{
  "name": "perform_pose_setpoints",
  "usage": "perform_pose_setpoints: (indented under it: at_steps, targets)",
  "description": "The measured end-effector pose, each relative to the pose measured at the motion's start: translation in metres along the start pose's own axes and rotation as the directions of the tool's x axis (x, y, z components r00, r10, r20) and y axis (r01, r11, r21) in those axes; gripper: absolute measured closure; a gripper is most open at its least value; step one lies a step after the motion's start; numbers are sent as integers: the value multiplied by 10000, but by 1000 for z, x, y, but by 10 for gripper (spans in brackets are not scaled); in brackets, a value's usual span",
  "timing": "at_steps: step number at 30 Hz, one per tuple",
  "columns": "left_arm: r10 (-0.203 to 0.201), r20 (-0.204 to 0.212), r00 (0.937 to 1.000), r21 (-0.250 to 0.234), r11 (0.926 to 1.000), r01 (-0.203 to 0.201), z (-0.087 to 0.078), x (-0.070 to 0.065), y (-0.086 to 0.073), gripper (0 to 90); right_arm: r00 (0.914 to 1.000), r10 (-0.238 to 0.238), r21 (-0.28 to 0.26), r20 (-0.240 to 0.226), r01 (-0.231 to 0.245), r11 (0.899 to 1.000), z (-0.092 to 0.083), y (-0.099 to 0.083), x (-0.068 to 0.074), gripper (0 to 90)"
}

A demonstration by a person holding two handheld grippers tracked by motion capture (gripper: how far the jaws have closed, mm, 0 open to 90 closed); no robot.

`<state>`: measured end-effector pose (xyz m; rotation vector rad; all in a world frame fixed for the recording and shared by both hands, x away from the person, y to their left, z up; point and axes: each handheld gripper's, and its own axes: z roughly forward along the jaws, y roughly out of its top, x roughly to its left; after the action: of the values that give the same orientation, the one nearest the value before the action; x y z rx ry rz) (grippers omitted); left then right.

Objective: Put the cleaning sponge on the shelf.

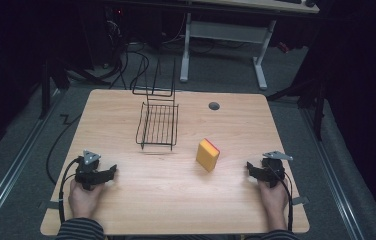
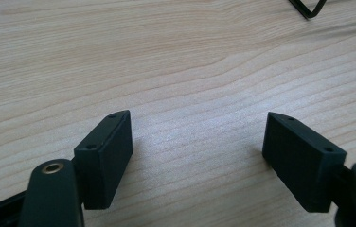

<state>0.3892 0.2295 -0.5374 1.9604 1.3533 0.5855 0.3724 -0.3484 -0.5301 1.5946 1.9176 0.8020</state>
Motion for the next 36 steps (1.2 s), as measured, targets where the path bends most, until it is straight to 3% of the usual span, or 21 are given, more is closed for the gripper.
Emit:
perform_pose_setpoints:
  at_steps: [36]
  targets:
    - [4,25,10000,30,10000,-4,0,0,0,249,9999,-26,11,-99,26,10000,0,0,0,299]
